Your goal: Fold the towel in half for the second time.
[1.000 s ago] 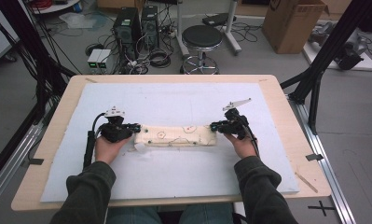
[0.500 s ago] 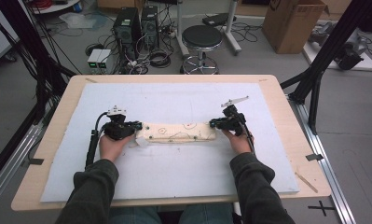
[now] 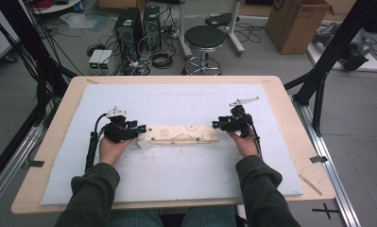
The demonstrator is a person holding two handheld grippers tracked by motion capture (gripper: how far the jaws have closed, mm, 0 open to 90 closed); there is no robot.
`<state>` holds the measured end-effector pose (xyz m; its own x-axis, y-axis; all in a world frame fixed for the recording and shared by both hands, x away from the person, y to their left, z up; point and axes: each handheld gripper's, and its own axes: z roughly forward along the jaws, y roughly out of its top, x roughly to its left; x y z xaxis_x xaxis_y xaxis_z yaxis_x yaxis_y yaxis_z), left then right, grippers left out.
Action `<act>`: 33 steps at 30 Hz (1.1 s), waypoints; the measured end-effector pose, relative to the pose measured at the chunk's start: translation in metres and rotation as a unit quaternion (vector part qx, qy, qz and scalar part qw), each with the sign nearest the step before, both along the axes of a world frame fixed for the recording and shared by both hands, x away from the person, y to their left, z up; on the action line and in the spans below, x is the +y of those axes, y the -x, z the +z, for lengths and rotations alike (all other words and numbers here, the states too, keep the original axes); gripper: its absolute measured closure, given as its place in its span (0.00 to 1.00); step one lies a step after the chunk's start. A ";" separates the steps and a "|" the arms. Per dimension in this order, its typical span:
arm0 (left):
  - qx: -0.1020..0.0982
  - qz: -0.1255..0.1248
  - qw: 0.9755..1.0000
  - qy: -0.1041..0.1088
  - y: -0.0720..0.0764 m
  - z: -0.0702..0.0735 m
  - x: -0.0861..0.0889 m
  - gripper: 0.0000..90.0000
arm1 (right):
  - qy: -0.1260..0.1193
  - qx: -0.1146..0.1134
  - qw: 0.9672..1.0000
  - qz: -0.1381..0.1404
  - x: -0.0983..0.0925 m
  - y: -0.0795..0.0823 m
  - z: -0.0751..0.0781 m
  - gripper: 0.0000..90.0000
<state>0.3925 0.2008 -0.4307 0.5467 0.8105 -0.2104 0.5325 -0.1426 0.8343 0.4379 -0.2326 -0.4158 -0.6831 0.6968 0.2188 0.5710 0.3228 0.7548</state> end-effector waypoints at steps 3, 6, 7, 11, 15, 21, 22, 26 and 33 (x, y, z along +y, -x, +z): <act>-0.004 -0.002 1.000 0.003 0.003 0.004 0.000 0.50 | -0.005 -0.005 1.000 -0.003 -0.002 0.002 0.003 0.52; -0.006 -0.006 1.000 0.001 0.006 0.007 0.001 0.48 | -0.012 -0.005 1.000 -0.005 -0.003 0.005 0.006 0.47; -0.005 -0.006 1.000 0.001 0.007 0.008 0.001 0.47 | -0.015 -0.008 1.000 -0.004 -0.004 0.005 0.006 0.45; -0.008 -0.007 1.000 0.004 0.011 0.011 0.002 0.44 | -0.019 -0.009 1.000 -0.010 -0.004 0.009 0.010 0.41; -0.012 -0.010 1.000 0.000 0.014 0.015 0.003 0.41 | -0.025 -0.013 1.000 -0.011 -0.005 0.012 0.013 0.36; -0.015 -0.014 1.000 -0.003 0.019 0.019 0.003 0.39 | -0.025 -0.020 0.999 -0.010 -0.006 0.015 0.016 0.32; -0.016 -0.015 1.000 -0.002 0.020 0.019 0.002 0.39 | -0.026 -0.020 0.999 -0.011 -0.006 0.015 0.016 0.31; -0.016 -0.019 1.000 -0.004 0.021 0.020 0.002 0.38 | -0.027 -0.024 0.999 -0.011 -0.007 0.017 0.018 0.28; -0.016 -0.027 0.999 -0.005 0.025 0.020 0.001 0.37 | -0.026 -0.022 0.999 -0.015 -0.010 0.020 0.016 0.24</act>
<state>0.3673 0.2014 -0.4103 0.5963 0.7816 -0.1833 0.4960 -0.1792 0.8496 0.4174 -0.2425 -0.3998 -0.6714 0.7060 0.2253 0.5452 0.2647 0.7954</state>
